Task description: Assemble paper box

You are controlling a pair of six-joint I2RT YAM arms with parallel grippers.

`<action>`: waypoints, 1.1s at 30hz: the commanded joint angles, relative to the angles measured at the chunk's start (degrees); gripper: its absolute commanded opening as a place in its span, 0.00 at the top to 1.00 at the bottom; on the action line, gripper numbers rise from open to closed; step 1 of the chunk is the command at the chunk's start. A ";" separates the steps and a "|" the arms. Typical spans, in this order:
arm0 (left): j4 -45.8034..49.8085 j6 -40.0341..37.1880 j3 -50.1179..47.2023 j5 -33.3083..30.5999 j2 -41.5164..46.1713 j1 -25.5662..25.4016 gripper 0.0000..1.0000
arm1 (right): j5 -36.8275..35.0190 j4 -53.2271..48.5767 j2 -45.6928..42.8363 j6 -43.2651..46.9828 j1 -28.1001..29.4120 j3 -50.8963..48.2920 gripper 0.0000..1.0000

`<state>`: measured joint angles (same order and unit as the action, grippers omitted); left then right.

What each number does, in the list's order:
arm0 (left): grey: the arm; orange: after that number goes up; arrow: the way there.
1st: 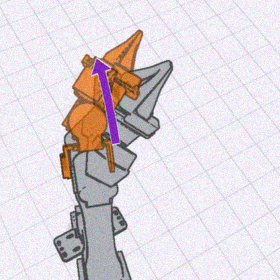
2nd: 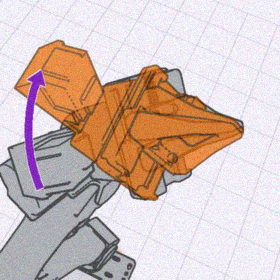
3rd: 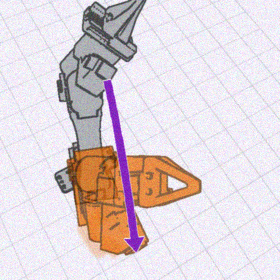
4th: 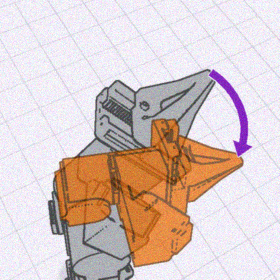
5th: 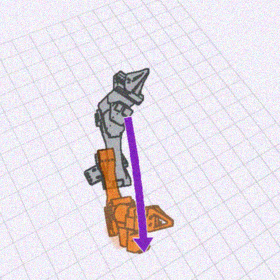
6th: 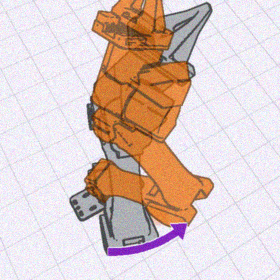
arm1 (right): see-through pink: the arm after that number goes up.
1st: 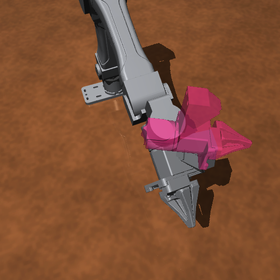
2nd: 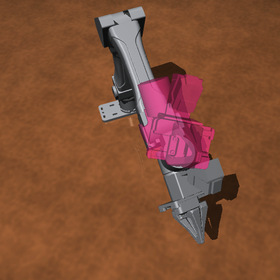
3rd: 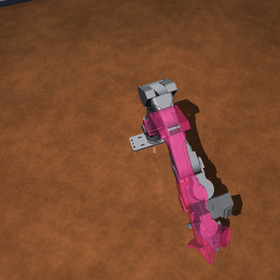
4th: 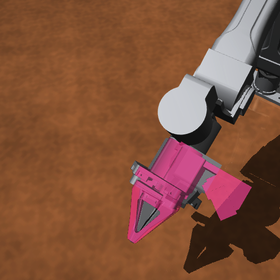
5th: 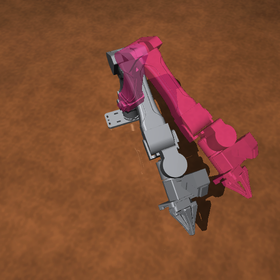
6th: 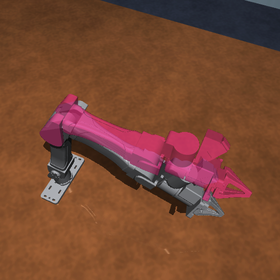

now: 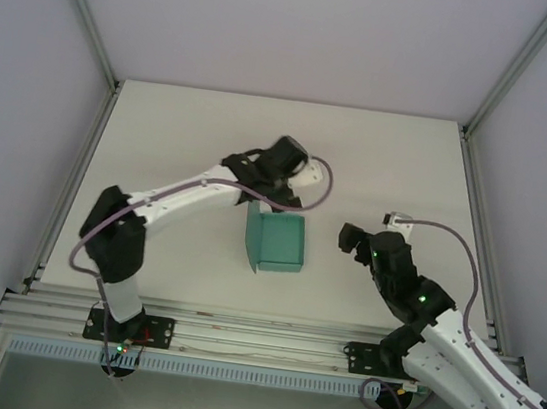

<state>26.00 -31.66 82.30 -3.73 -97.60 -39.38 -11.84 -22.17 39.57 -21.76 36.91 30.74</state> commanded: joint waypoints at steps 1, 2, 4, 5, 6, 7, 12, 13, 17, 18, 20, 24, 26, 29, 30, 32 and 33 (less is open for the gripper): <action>-11.00 14.38 -7.34 4.47 8.85 7.40 0.00 | 8.65 4.87 6.40 11.64 -0.14 3.75 0.00; -13.63 19.22 -9.97 5.28 11.45 9.62 0.00 | 11.48 6.07 9.37 15.42 -0.15 4.82 0.00; -17.63 30.46 -15.58 5.52 16.54 14.00 0.00 | 18.13 7.51 16.63 23.91 -0.14 8.11 0.00; -18.43 34.31 -18.26 6.04 18.67 15.71 0.00 | 21.74 7.22 20.40 28.54 -0.12 10.15 0.00; -19.67 37.76 -21.78 6.32 20.83 17.43 0.00 | 26.06 6.15 24.88 34.23 -0.05 12.90 0.00; -20.66 40.54 -24.73 5.40 22.58 18.38 0.00 | 29.38 4.82 28.66 39.26 0.04 15.37 0.00; -15.90 48.85 -33.28 0.99 28.44 20.48 0.00 | 36.30 -3.79 49.56 59.29 0.25 30.99 0.02; -14.90 49.88 -34.51 -0.22 29.55 20.56 0.00 | 36.35 -5.79 53.00 61.66 0.32 34.10 0.03; -13.54 50.83 -39.68 -2.88 34.40 20.81 0.00 | 37.52 -12.74 64.38 67.21 0.37 44.65 0.10; -13.08 50.85 -40.38 -3.48 35.58 20.85 0.00 | 38.18 -14.93 66.80 67.95 0.37 47.13 0.15; -12.96 50.61 -41.26 -4.88 37.65 20.99 0.00 | 38.75 -17.58 70.12 68.16 0.52 50.40 0.21; -14.63 50.16 -43.67 -8.37 41.20 21.03 0.00 | 35.24 -14.55 72.93 65.17 1.14 51.55 0.56; -14.92 50.17 -44.12 -8.71 42.02 21.08 0.00 | 33.56 -11.96 73.09 62.86 1.15 50.90 0.64; -14.53 50.42 -43.94 -8.67 42.43 21.05 0.00 | 32.89 -9.28 72.21 59.89 1.24 49.24 0.74; -14.36 50.59 -43.73 -8.87 42.55 21.02 0.00 | 31.62 -7.89 71.51 58.49 1.36 48.20 0.77; -13.73 51.15 -43.42 -9.69 42.57 21.08 0.00 | 28.51 -5.37 70.00 55.49 1.59 46.19 0.83; -13.60 51.38 -43.31 -9.95 42.62 21.15 0.00 | 26.71 -4.05 69.15 53.29 1.59 45.01 0.86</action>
<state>12.19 18.24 39.05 -11.11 -55.94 -18.96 20.78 -29.80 112.07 37.23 38.11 78.46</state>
